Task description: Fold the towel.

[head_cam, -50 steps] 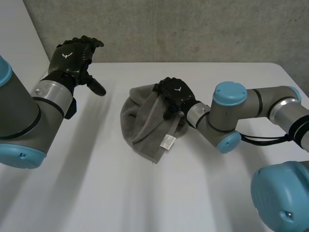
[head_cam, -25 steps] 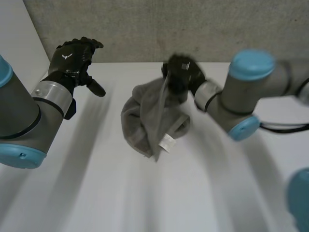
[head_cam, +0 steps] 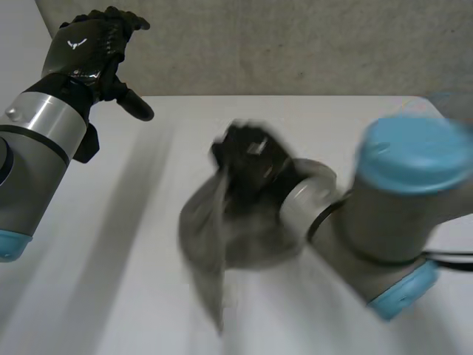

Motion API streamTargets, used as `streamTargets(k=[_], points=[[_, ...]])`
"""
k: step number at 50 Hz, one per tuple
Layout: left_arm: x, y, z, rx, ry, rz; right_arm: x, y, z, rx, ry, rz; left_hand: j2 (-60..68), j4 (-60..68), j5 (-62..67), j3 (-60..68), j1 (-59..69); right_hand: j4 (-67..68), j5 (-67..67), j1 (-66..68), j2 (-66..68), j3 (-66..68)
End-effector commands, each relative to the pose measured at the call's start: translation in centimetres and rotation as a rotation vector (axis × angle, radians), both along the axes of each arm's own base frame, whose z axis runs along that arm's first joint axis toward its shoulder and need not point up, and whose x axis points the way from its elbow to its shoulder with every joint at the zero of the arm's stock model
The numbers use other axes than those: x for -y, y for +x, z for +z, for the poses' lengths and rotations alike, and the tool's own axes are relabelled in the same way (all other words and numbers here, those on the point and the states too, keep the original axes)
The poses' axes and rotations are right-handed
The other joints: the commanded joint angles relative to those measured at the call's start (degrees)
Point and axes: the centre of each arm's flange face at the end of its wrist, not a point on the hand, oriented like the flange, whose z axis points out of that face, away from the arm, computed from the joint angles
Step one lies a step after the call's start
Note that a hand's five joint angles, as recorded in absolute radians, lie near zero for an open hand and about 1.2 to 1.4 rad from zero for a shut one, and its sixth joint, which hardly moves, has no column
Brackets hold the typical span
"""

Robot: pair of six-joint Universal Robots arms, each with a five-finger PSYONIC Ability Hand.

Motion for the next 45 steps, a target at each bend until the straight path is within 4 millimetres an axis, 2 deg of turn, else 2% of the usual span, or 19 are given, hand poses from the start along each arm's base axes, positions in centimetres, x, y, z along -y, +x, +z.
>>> streamTargets(k=[1, 2, 3, 5, 6, 8, 9, 10, 11, 13, 15, 20, 22, 23, 25, 30, 36, 41, 45], points=[[0.4, -0.1, -1.5, 0.024, 0.054, -0.005, -2.4, 1.6, -3.7, -0.144, 0.167, 0.069, -3.5, -3.8, -2.7, -3.3, -6.0, -4.4, -51.9, -51.7, -49.3, -3.0], [0.5, -0.2, -2.3, 0.041, 0.083, -0.004, -2.0, 1.0, -2.6, -0.133, 0.155, 0.051, -3.5, -3.8, -2.7, -3.3, -6.0, -4.4, -51.9, -51.7, -49.3, -3.0], [0.6, -0.2, -3.1, 0.063, 0.114, -0.003, -2.0, 1.0, -2.6, -0.133, 0.154, 0.051, -3.6, -3.8, -2.8, -3.3, -6.2, -4.4, -51.9, -51.7, -49.3, -3.0], [0.4, -0.4, -3.9, 0.089, 0.149, -0.011, -0.1, -0.8, 0.0, -0.091, 0.106, -0.015, -3.6, -3.8, -2.8, -3.3, -6.2, -4.4, -51.9, -51.7, -49.3, -3.0], [0.2, -0.5, -4.6, 0.115, 0.179, -0.015, -0.1, -0.8, 0.0, -0.091, 0.106, -0.015, -3.6, -3.8, -2.8, -3.3, -6.2, -4.4, -51.9, -51.7, -49.3, -3.0], [-0.1, -0.6, -5.4, 0.140, 0.216, -0.023, 2.6, -3.4, 1.5, -0.066, 0.082, -0.108, -3.6, -3.8, -2.8, -3.3, -6.2, -4.4, -51.9, -51.7, -49.3, -3.0], [-0.1, -0.6, -5.4, 0.140, 0.216, -0.023, 2.6, -3.5, 1.5, -0.066, 0.082, -0.108, -3.6, -3.8, -2.8, -3.3, -6.2, -4.4, -51.9, -51.7, -49.3, -3.0], [-0.5, -0.6, -6.4, 0.160, 0.254, -0.038, 3.8, -4.7, 2.0, -0.056, 0.077, -0.151, -3.5, -3.8, -2.7, -3.3, -6.0, -4.4, -51.9, -51.7, -49.3, -3.0], [-1.0, -0.7, -7.1, 0.173, 0.284, -0.057, 3.9, -4.7, 2.0, -0.056, 0.077, -0.151, -3.1, -3.8, -2.3, -3.3, -5.7, -4.4, -51.9, -51.7, -49.3, -3.0], [-1.5, -0.8, -7.8, 0.185, 0.307, -0.072, 5.7, -6.6, 2.8, -0.044, 0.059, -0.207, -2.8, -3.8, -2.0, -3.3, -5.3, -4.4, -51.9, -51.7, -49.3, -3.0], [-1.9, -0.7, -8.5, 0.192, 0.331, -0.080, 6.3, -7.2, 2.7, -0.048, 0.055, -0.218, -2.5, -3.8, -1.7, -3.3, -5.0, -4.4, -51.9, -51.7, -49.3, -3.0], [-3.6, -0.4, -10.4, 0.221, 0.401, -0.110, 6.2, -7.7, 1.6, -0.115, 0.046, -0.167, -2.1, -3.8, -1.3, -3.3, -4.7, -4.4, -51.9, -51.7, -49.3, -3.0], [-5.4, -0.6, -11.6, 0.244, 0.446, -0.152, 5.8, -7.7, 1.0, -0.148, 0.038, -0.137, -1.3, -3.8, -0.5, -3.3, -3.8, -4.4, -51.9, -51.7, -49.3, -3.0], [-5.4, -0.6, -11.6, 0.245, 0.447, -0.152, 5.5, -7.7, 0.3, -0.185, 0.027, -0.109, -1.3, -3.8, -0.5, -3.3, -3.8, -4.4, -51.9, -51.7, -49.3, -3.0], [-7.4, -0.9, -12.4, 0.267, 0.473, -0.189, 5.1, -7.8, -0.4, -0.225, 0.015, -0.084, -0.8, -3.8, 0.0, -3.3, -3.3, -4.4, -51.9, -51.7, -49.3, -3.0], [-9.1, -0.8, -13.3, 0.286, 0.510, -0.213, 4.7, -7.9, -2.9, -0.349, -0.022, -0.033, 3.7, -3.8, 4.5, -3.3, 1.2, -4.4, -51.9, -51.7, -49.3, -3.0], [-9.6, -0.8, -14.5, 0.307, 0.544, -0.219, 5.4, -8.1, -5.6, -0.452, -0.039, 0.005, 7.5, -3.8, 8.3, -3.3, 4.9, -4.4, -46.5, -46.2, -43.8, -3.0], [-9.7, -1.5, -16.9, 0.345, 0.609, -0.236, 6.1, -7.8, -7.6, -0.484, -0.013, 0.026, 7.3, -3.8, 8.1, -3.3, 4.8, -4.4, -41.7, -41.5, -39.1, -3.0], [-9.6, -1.6, -17.8, 0.353, 0.638, -0.238, 6.7, -7.5, -8.6, -0.499, 0.017, 0.037, 7.6, -3.8, 8.4, -3.3, 5.1, -4.4, -29.7, -29.4, -27.0, -3.0]])
